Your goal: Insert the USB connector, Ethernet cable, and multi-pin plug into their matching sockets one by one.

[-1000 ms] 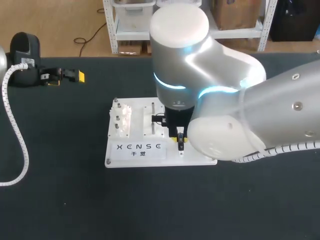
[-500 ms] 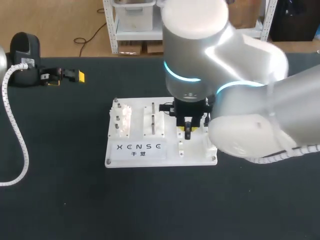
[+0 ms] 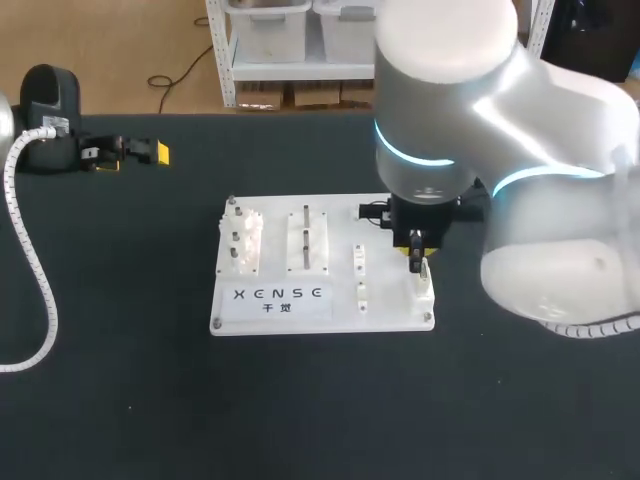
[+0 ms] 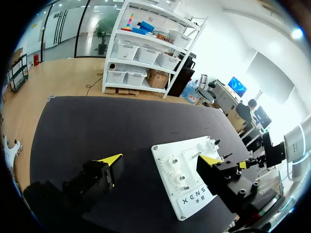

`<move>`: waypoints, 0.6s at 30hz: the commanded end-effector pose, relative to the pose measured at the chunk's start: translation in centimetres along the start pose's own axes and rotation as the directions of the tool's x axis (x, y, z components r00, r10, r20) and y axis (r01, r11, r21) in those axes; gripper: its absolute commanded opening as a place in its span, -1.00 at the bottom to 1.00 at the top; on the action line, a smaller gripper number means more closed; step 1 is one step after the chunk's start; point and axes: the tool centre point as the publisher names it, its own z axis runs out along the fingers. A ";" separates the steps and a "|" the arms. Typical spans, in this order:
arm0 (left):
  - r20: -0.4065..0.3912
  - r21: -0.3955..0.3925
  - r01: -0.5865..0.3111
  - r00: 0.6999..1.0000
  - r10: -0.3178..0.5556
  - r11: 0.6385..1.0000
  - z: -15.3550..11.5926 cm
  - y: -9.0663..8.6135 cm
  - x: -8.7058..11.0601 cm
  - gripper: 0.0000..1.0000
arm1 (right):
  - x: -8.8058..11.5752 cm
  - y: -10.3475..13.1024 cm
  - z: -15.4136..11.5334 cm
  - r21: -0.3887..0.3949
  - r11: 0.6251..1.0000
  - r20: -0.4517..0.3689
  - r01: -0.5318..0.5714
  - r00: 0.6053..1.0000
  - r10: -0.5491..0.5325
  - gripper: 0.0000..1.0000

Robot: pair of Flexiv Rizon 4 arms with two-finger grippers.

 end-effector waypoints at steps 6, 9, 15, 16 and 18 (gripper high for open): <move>0.000 0.000 0.000 1.000 0.000 1.000 0.0 0.0 0.0 1.00 | 0.3 -0.5 1.0 0.016 1.000 0.010 0.015 1.000 -0.015 -1.00; 0.000 0.000 0.000 1.000 0.000 1.000 0.0 0.0 0.0 1.00 | 0.4 -0.7 1.2 0.020 1.000 0.009 0.015 1.000 -0.015 -1.00; 0.000 0.000 0.000 1.000 0.000 1.000 0.0 0.0 0.0 1.00 | 0.3 -0.8 1.3 0.025 1.000 0.008 0.015 1.000 -0.016 -1.00; 0.000 0.000 0.000 1.000 0.000 1.000 0.0 0.0 0.0 1.00 | 0.3 -0.8 1.3 0.025 1.000 0.010 0.016 1.000 -0.017 -1.00; 0.000 0.000 0.000 1.000 0.000 1.000 0.0 0.0 0.0 1.00 | 0.2 -0.8 1.2 0.021 1.000 0.009 0.018 1.000 -0.018 -1.00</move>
